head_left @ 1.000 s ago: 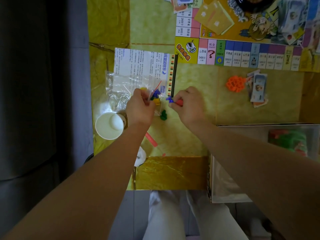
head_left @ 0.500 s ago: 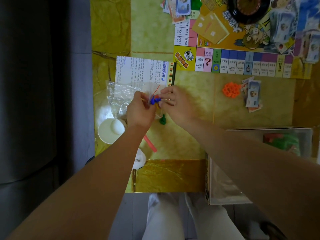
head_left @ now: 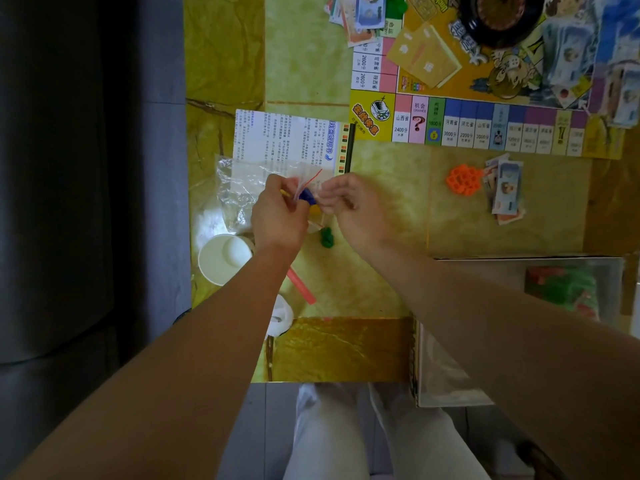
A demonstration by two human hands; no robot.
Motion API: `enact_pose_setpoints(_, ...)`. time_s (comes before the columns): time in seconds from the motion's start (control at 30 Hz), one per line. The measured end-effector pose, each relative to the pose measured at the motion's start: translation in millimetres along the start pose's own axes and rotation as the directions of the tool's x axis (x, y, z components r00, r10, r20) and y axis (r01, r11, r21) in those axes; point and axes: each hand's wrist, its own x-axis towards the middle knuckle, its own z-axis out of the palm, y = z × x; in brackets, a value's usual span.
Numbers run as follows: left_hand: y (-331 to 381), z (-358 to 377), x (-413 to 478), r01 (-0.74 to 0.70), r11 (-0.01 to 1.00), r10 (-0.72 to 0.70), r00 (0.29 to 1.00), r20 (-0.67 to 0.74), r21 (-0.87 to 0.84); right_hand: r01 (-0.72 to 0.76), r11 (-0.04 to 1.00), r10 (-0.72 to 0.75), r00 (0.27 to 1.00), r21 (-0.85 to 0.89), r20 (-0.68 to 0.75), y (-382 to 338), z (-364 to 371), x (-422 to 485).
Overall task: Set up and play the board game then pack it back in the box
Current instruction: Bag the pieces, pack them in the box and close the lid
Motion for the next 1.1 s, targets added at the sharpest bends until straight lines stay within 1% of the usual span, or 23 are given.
enact_pose_setpoints(0.07,0,-2,2,0.007,1.0,-0.006,1.0,-0.027,0.03,0.016,0.971,-0.049,0.99,-0.239,-0.132,3,-7,0)
enact_pose_setpoints(0.1,0,-2,3,0.01,0.999,-0.008,0.999,-0.034,0.043,-0.001,0.929,-0.055,0.989,-0.371,-0.14,8,-12,0)
enact_pose_setpoints(0.13,0,-2,4,0.014,0.999,-0.012,0.999,-0.038,0.052,-0.038,0.872,-0.02,0.994,-0.488,-0.111,13,-15,-1)
enact_pose_setpoints(0.2,0,0,4,0.018,0.998,-0.016,0.999,-0.042,0.068,-0.114,0.72,0.13,0.991,-0.684,-0.028,21,-16,-4)
enact_pose_setpoints(0.23,-1,1,4,0.019,0.997,-0.015,0.999,-0.042,0.074,-0.116,0.645,0.173,0.985,-0.755,-0.004,25,-12,-6)
enact_pose_setpoints(0.27,-2,3,4,0.02,0.997,-0.017,0.999,-0.042,0.073,-0.092,0.587,0.171,0.985,-0.804,0.011,30,-7,-8)
enact_pose_setpoints(0.37,-6,6,4,0.014,0.999,-0.012,0.999,-0.039,0.049,0.034,0.46,0.037,0.998,-0.887,0.057,32,8,-7)
enact_pose_setpoints(0.4,-6,6,4,0.009,0.999,-0.007,0.999,-0.039,0.052,0.051,0.457,0.021,0.997,-0.888,0.068,31,8,-7)
enact_pose_setpoints(0.43,-7,5,4,0.003,0.998,-0.001,0.999,-0.04,0.06,0.05,0.482,0.032,0.997,-0.875,0.075,32,7,-6)
enact_pose_setpoints(0.5,-6,5,2,0.003,0.996,0.0,0.999,-0.04,0.087,0.006,0.58,0.066,0.996,-0.814,0.054,32,-1,-6)
enact_pose_setpoints(0.57,-4,5,1,0.003,0.995,0.0,0.999,-0.04,0.096,-0.076,0.698,0.046,0.997,-0.712,-0.061,29,-8,-4)
enact_pose_setpoints(0.6,-4,5,-1,0.008,0.995,-0.004,0.999,-0.038,0.097,-0.115,0.787,0.048,0.991,-0.606,-0.127,27,-10,-3)
enact_pose_setpoints(0.63,-2,5,-1,0.012,0.995,-0.008,0.999,-0.035,0.098,-0.14,0.875,0.072,0.984,-0.464,-0.162,22,-11,1)
enact_pose_setpoints(0.67,-1,5,-1,0.011,0.995,-0.007,0.999,-0.034,0.103,-0.142,0.932,0.097,0.984,-0.334,-0.149,16,-9,4)
enact_pose_setpoints(0.7,0,5,-1,0.008,0.994,-0.005,0.999,-0.034,0.11,-0.131,0.96,0.11,0.989,-0.246,-0.096,7,-8,7)
enact_pose_setpoints(0.77,6,3,-2,-0.009,0.992,0.014,0.999,-0.035,0.122,-0.115,0.981,0.126,0.99,-0.154,0.066,-8,-3,9)
enact_pose_setpoints(0.8,10,2,-3,-0.018,0.992,0.022,0.999,-0.033,0.125,-0.111,0.984,0.131,0.981,-0.137,0.145,-14,-2,10)
enact_pose_setpoints(0.83,15,1,-3,-0.025,0.992,0.03,0.999,-0.033,0.124,-0.093,0.985,0.119,0.976,-0.144,0.184,-19,-1,10)
enact_pose_setpoints(0.87,17,0,-4,-0.027,0.993,0.031,0.999,-0.034,0.115,-0.07,0.986,0.096,0.98,-0.152,0.173,-22,-2,10)
enact_pose_setpoints(0.93,22,-4,-5,-0.019,0.997,0.023,0.998,-0.052,0.076,-0.046,0.985,0.054,0.998,-0.166,0.041,-27,-6,7)
enact_pose_setpoints(1.0,29,-7,-9,-0.019,1.0,0.02,0.998,-0.067,0.021,-0.098,0.978,0.081,0.992,-0.185,-0.098,-29,-11,3)
enact_pose_setpoints(1.03,33,-10,-11,-0.028,1.0,0.028,0.997,-0.067,-0.006,-0.137,0.968,0.108,0.984,-0.211,-0.143,-31,-14,2)
enact_pose_setpoints(1.1,46,-14,-18,-0.05,0.996,0.047,0.998,-0.043,-0.074,-0.233,0.927,0.197,0.969,-0.295,-0.147,-36,-20,0)
